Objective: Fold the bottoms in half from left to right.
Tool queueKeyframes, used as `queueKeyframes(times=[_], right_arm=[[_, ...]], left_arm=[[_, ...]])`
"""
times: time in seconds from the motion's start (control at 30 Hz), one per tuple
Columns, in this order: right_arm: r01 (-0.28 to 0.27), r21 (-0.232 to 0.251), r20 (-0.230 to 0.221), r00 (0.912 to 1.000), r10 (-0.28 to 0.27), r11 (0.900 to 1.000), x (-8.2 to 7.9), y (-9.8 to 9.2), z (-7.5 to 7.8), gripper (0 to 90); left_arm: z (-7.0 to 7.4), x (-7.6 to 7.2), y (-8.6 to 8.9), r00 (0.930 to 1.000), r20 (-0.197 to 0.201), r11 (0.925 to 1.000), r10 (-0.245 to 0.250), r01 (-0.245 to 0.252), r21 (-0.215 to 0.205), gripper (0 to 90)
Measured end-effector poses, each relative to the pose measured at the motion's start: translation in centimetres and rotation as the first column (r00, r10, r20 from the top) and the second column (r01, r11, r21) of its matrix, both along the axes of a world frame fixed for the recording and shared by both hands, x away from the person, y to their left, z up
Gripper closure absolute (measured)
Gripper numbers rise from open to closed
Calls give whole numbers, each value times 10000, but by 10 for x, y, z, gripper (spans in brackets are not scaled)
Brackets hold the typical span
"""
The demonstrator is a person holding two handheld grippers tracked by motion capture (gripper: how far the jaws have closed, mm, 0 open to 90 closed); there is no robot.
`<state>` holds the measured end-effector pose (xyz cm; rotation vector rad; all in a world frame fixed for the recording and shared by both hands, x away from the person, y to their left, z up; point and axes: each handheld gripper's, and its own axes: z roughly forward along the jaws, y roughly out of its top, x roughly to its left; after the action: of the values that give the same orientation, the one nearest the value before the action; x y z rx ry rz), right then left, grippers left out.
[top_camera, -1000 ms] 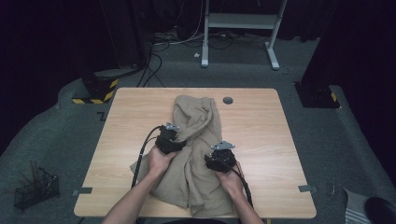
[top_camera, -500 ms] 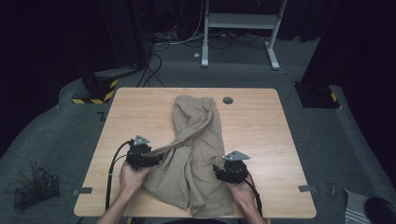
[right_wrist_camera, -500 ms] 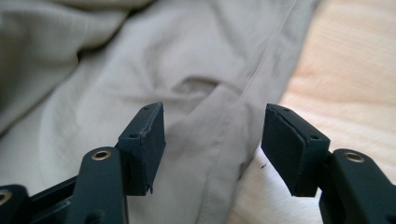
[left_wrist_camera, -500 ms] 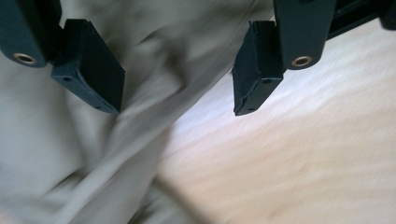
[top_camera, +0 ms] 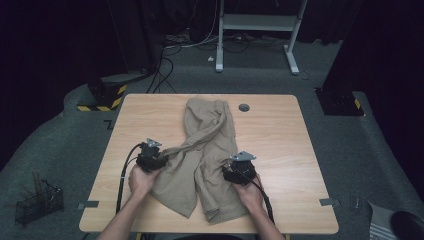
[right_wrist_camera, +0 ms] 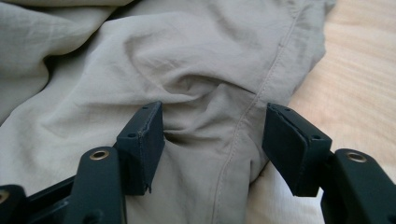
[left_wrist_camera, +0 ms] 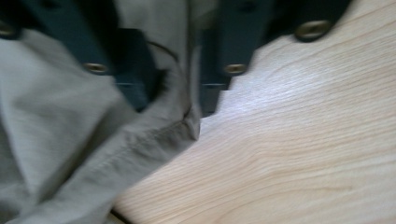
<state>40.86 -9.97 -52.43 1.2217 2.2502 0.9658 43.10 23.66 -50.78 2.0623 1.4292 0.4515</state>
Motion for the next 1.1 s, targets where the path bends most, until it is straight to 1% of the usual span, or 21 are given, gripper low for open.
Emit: queueKeyframes(times=[0.03, 0.1, 0.17, 0.2, 0.23, 0.27, 0.3, 0.37, 0.4, 0.43, 0.5, 0.57, 0.63, 0.7, 0.77, 0.83, 0.9, 0.93, 0.97, 1.0, 1.1], right_arm=[[75, -26, 13, 10000, -75, 10000, 1, 2, 0, 386], [143, 6, 13, 9999, -143, 9999, 0, 3, 0, 387], [109, -9, 11, 9999, -109, 9999, -1, 3, 0, 387], [102, -5, 11, 9999, -101, 9999, -1, 3, 0, 387], [98, -2, 10, 10000, -98, 10000, -1, 3, 0, 387], [94, -7, 15, 10000, -94, 10000, -1, 3, 0, 387], [100, -10, 22, 9999, -100, 9999, -1, 3, 0, 387], [80, -4, -26, 10000, -80, 10000, -2, 3, 0, 388], [53, -45, -114, 9999, -54, 10000, -4, 3, 1, 389], [12, -127, -215, 9998, -15, 9999, -5, 3, 3, 383], [-131, -156, -180, 9998, 129, 9998, -14, 0, 6, 343], [-278, 80, -18, 9996, 278, 9996, -25, -7, 9, 341], [-429, 246, -62, 9991, 430, 9988, -34, -14, 10, 341], [-559, 221, -215, 9982, 564, 9982, -42, -21, 9, 346], [-677, 62, -473, 9966, 679, 9977, -46, -24, 4, 355], [-673, 3, -290, 9973, 673, 9977, -48, -24, 2, 367], [-610, -12, -210, 9979, 610, 9981, -43, -21, 1, 370], [-631, 10, -113, 9979, 632, 9980, -40, -18, 1, 370], [-608, 33, -43, 9981, 608, 9981, -35, -14, 0, 372], [-540, 56, -67, 9985, 540, 9985, -31, -10, 0, 372], [-520, 48, -66, 9986, 520, 9986, -22, -3, 0, 372]], left_arm=[[2, -1, 1, 10000, -1, 9997, 31, -31, -252, 782], [15, -12, 0, 9986, 474, 9956, -228, 270, -893, 838], [27, -21, -4, 9935, 935, 9908, -653, 757, -1122, 854], [39, -29, -8, 9861, 1313, 9830, -1018, 1200, -1390, 856], [48, -35, -13, 9791, 1567, 9751, -1295, 1545, -1593, 857], [54, -38, -16, 9727, 1731, 9686, -1549, 1840, -1672, 857], [60, -43, -22, 9649, 1852, 9595, -1861, 2191, -1772, 857], [62, -47, -35, 9528, 1766, 9399, -2471, 2800, -1954, 856], [59, -48, -43, 9499, 1617, 9324, -2676, 2976, -2053, 855], [52, -48, -51, 9470, 1400, 9270, -2890, 3134, -2061, 851], [35, -47, -64, 9475, 965, 9297, -3048, 3180, -1860, 839], [18, -45, -74, 9489, 564, 9331, -3105, 3156, -1723, 832], [5, -42, -81, 9529, 314, 9407, -3017, 3028, -1526, 832], [-1, -39, -84, 9568, 220, 9468, -2900, 2902, -1390, 834], [-3, -35, -85, 9586, 248, 9506, -2835, 2844, -1248, 842], [-3, -29, -84, 9613, 316, 9565, -2737, 2755, -963, 847], [-2, -22, -84, 9641, 340, 9624, -2634, 2650, -597, 850], [-1, -16, -82, 9674, 334, 9663, -2510, 2524, -504, 851], [-1, -10, -79, 9703, 257, 9690, -2406, 2416, -517, 852], [0, -5, -76, 9759, 132, 9733, -2180, 2184, -710, 853], [3, 3, -64, 9847, -8, 9796, -1741, 1731, -1020, 860]])
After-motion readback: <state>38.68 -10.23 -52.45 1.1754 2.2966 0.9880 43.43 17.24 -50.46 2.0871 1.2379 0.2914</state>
